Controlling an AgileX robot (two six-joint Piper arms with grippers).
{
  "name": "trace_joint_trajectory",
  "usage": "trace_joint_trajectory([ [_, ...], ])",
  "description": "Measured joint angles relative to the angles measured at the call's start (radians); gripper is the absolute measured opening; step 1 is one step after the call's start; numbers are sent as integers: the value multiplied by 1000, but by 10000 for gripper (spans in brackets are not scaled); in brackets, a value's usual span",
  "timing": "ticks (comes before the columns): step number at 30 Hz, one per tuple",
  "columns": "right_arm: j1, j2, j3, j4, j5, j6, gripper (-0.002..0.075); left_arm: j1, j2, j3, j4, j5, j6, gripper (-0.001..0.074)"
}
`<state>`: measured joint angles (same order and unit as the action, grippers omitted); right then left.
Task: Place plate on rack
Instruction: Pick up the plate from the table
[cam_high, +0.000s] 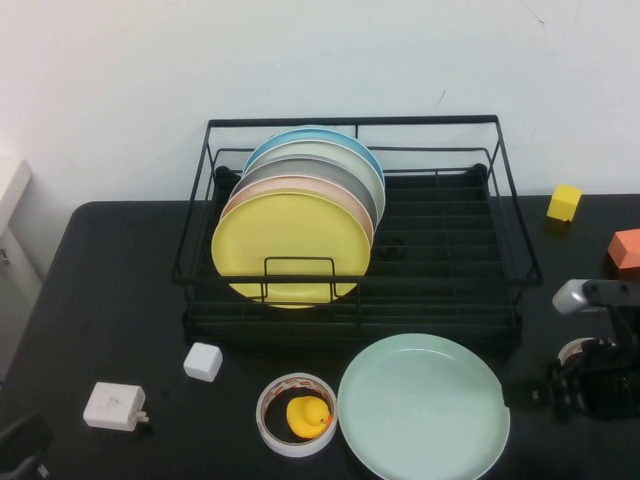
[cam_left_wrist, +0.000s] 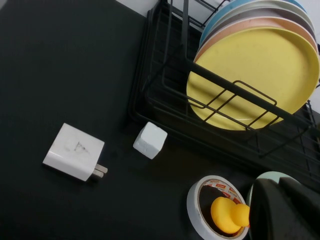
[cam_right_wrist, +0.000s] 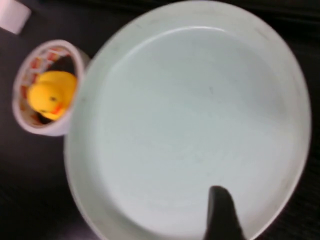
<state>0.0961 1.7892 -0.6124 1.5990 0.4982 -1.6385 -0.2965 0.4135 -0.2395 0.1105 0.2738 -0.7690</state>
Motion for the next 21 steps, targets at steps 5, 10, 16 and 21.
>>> trace_joint_trajectory([
  [5, 0, 97, -43, 0, -4, -20, 407, 0, 0, 0, 0, 0, 2, -2],
  [10, 0, 208, -79, 39, 7, -20, 400, 0, 0, 0, 0, 0, 6, -2],
  [16, 0, 273, -106, 78, 48, -20, 396, 0, 0, 0, 0, -1, 10, -2],
  [21, 0, 313, -114, 133, 118, -21, 385, 0, 0, 0, 0, -2, 14, -2],
])
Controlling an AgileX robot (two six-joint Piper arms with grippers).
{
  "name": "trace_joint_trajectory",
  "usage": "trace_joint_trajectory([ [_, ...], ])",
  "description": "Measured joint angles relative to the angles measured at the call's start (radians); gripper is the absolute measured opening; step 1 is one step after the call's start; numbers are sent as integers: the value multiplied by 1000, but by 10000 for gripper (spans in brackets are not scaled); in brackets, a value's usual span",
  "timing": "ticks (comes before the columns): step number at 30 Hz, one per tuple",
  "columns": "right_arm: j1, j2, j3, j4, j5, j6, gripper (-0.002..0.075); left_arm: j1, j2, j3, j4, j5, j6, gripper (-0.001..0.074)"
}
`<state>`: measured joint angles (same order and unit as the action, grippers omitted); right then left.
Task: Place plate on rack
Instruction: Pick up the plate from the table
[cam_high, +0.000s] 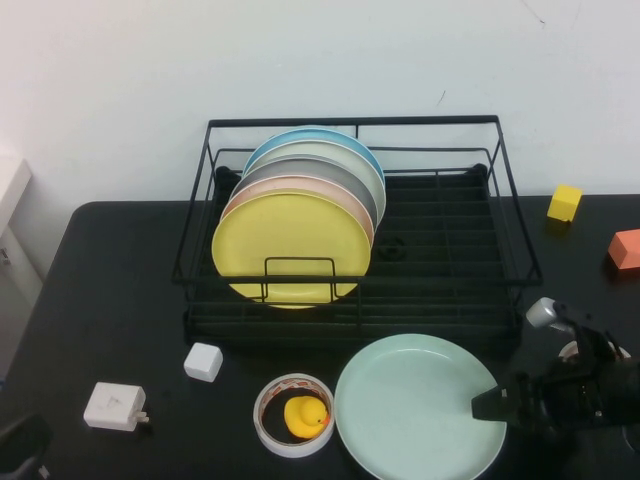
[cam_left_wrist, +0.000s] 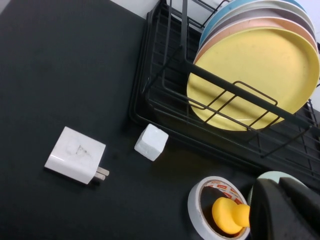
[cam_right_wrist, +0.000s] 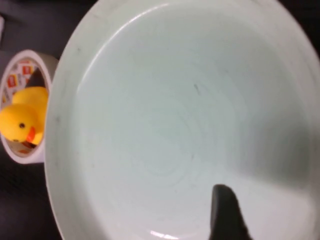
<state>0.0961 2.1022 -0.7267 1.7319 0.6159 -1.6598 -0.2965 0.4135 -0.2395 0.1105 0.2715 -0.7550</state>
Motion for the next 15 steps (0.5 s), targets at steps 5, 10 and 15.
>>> trace_joint_trajectory([
  [5, 0, 25, -4, 14, 12, -2, 307, 0, 0, 0, 0, -1, 4, -2],
  [10, 0, 33, -4, 22, -1, -3, 129, 0, 0, 0, 0, -5, 9, -2],
  [15, 0, 38, -4, 28, -1, -3, 17, 0, 0, 0, 0, -5, 9, -3],
])
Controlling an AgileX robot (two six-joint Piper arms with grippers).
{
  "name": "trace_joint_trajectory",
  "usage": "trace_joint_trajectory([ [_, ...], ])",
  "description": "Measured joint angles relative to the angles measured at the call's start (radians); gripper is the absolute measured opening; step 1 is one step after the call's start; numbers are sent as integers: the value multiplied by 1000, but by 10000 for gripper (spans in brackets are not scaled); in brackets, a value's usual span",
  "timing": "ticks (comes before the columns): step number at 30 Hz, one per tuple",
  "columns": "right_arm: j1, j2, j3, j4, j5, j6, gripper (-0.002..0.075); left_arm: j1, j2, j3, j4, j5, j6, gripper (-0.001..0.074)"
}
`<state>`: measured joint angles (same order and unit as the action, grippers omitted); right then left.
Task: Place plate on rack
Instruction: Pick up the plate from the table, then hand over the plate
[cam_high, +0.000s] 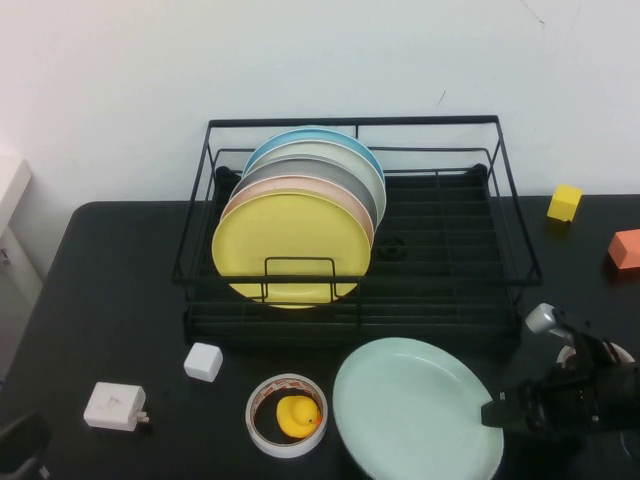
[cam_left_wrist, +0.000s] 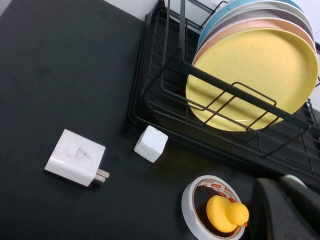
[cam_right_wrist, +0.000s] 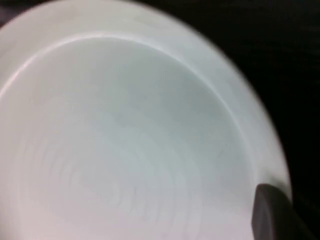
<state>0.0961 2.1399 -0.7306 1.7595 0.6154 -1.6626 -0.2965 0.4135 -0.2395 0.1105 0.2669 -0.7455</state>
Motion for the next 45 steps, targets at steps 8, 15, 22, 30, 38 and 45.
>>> trace_joint_trajectory([
  [8, 1, -36, 2, -48, 58, 45, 9, 0, 0, 0, 0, 0, 2, -2],
  [15, 2, -195, 6, -199, 109, 125, 9, 0, 0, -54, -96, 90, 2, 24],
  [22, 117, -385, 10, -261, 121, 196, 9, 0, 0, -121, -618, 234, 242, 338],
  [30, 334, -523, 12, -87, 115, 157, 9, 0, 0, -123, -1041, 267, 512, 525],
  [38, 449, -550, 2, -67, 104, 151, 9, 0, 0, -123, -1053, 273, 612, 512],
  [45, 470, -550, -44, -63, 91, 151, 9, 0, 0, -123, -949, 316, 648, 317],
])
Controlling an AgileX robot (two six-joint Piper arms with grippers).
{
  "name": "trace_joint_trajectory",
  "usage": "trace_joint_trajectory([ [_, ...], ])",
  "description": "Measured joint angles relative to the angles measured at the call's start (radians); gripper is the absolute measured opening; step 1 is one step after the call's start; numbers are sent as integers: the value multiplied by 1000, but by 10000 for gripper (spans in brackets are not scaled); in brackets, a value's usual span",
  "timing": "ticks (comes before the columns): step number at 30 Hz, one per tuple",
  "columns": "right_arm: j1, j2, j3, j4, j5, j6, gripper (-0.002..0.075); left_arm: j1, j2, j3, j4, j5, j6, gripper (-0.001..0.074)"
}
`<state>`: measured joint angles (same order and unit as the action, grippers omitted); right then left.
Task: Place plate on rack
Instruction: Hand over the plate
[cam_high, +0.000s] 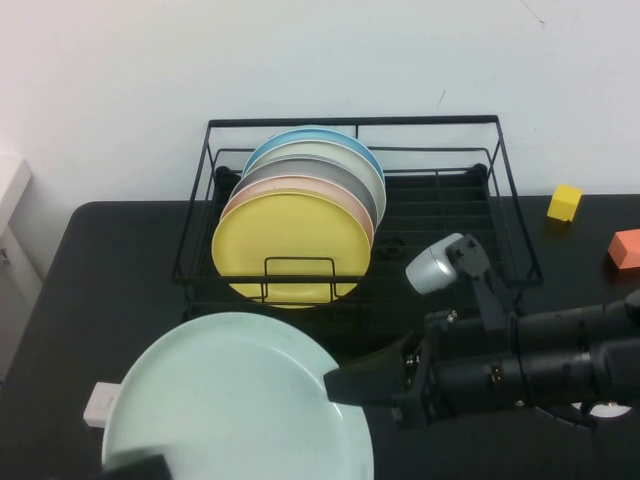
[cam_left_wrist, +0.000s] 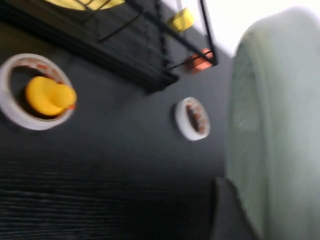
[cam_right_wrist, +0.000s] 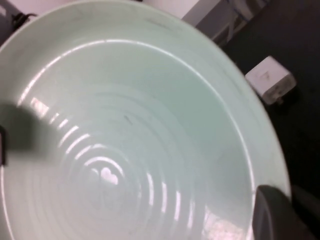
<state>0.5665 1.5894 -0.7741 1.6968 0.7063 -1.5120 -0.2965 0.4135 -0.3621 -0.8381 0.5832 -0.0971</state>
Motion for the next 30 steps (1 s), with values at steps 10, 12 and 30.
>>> trace_joint_trajectory([
  [10, 0, -4, -5, 5, 20, -106, 13, 0, 0, 0, 161, 27, 1, 100],
  [12, 0, -4, -7, 7, 28, -117, 18, 0, 0, 0, 194, 29, 2, 88],
  [30, -2, -36, -177, 5, 146, -113, 413, 0, 0, 0, 319, -222, 362, 74],
])
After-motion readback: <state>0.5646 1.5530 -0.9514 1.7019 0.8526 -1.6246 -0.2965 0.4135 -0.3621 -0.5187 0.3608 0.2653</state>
